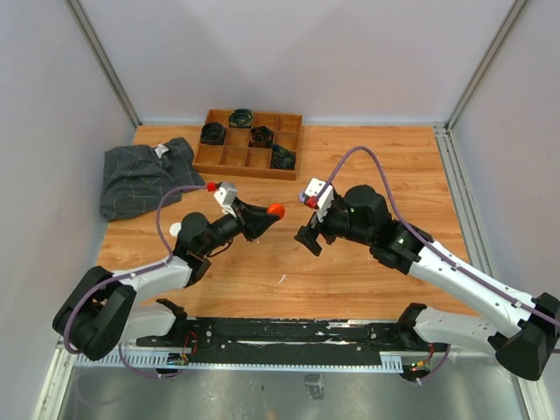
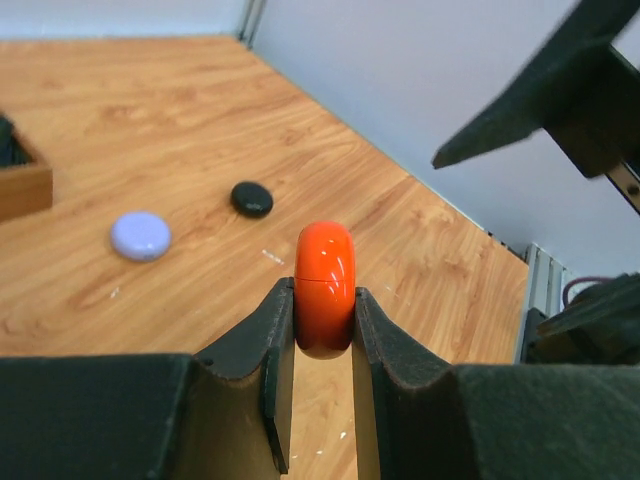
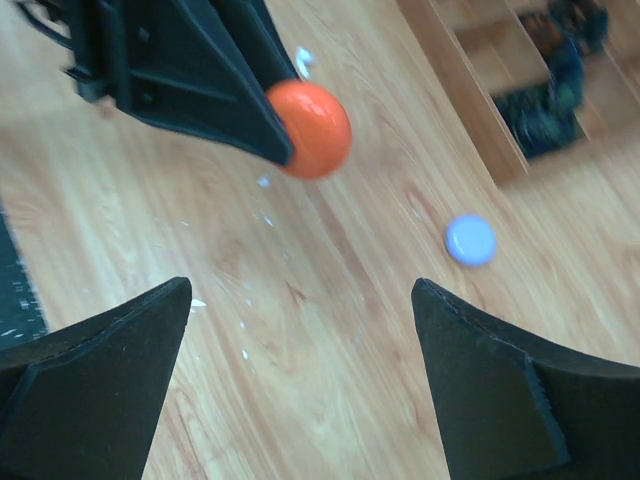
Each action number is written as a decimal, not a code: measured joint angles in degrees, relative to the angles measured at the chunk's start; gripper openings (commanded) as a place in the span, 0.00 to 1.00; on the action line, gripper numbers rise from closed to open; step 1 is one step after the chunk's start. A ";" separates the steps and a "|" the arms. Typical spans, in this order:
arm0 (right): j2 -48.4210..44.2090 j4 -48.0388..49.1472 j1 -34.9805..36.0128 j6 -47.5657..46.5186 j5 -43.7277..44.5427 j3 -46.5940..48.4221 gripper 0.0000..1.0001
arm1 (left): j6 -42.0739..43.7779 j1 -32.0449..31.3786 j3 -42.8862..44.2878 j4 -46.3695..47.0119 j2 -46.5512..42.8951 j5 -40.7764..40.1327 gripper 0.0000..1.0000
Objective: Insert the wireless bluetooth earbuds into the charging case
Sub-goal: Close the charging case, then place the charging case at the center of the board, then pick up the charging case at the center of the board.
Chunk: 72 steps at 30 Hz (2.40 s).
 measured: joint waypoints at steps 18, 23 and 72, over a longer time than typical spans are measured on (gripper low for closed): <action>-2.67 2.14 -2.05 12.02 23.85 -9.77 0.94 | -18.95 0.04 24.17 -21.77 31.54 -0.81 0.11; -2.69 2.29 -2.54 12.46 24.04 -10.58 0.94 | -21.84 0.04 29.31 -24.13 38.93 -0.61 0.20; 27.45 0.07 -27.67 20.90 20.41 2.67 0.84 | -0.61 0.79 19.76 -55.98 1.36 -32.79 0.95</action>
